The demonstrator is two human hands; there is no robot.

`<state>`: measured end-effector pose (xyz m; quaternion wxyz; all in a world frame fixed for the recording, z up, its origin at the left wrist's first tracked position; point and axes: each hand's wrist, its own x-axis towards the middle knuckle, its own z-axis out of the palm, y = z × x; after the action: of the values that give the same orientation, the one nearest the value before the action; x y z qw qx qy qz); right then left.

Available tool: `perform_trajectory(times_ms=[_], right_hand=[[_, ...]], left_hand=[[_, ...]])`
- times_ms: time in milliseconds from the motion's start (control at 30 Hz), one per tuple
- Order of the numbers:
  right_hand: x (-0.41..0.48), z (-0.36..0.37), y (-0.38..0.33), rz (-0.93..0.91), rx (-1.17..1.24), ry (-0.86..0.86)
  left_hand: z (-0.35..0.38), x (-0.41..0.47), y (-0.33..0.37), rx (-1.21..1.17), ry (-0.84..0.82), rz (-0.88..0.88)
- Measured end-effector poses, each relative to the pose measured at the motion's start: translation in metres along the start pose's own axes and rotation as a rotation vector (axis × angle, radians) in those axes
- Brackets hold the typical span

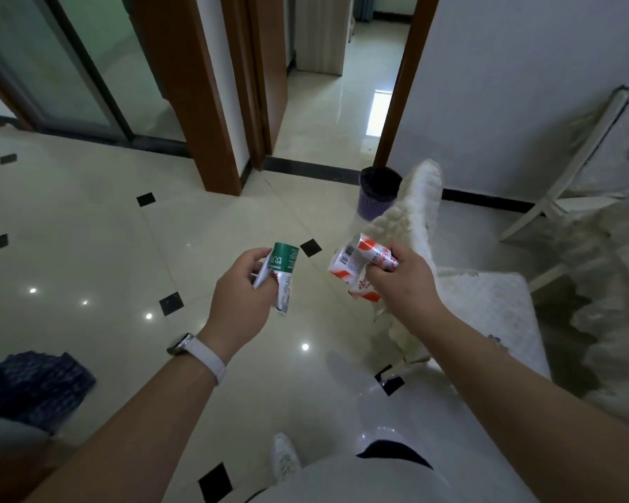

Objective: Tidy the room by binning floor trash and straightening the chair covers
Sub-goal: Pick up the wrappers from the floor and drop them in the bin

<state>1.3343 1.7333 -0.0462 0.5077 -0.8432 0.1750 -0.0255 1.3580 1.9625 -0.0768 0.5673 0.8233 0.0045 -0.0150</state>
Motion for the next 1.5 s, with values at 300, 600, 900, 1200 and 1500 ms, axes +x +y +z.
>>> perform_trajectory(times_ms=[300,600,900,1200,1500], right_hand=[[0.077,0.037,-0.029,0.040,0.044,0.042],[0.219,0.054,-0.030,0.112,0.092,0.059],[0.358,0.009,-0.052,0.137,0.103,0.122],[0.430,-0.012,-0.057,0.210,0.097,0.247],[0.536,0.011,-0.089,0.312,0.041,0.392]], left_hand=[[-0.017,0.101,-0.003,0.024,-0.055,0.022],[0.017,0.244,0.005,0.075,-0.094,0.005],[0.078,0.393,0.065,0.097,-0.218,0.032],[0.123,0.492,0.090,0.060,-0.335,0.079],[0.144,0.633,0.084,0.028,-0.446,0.137]])
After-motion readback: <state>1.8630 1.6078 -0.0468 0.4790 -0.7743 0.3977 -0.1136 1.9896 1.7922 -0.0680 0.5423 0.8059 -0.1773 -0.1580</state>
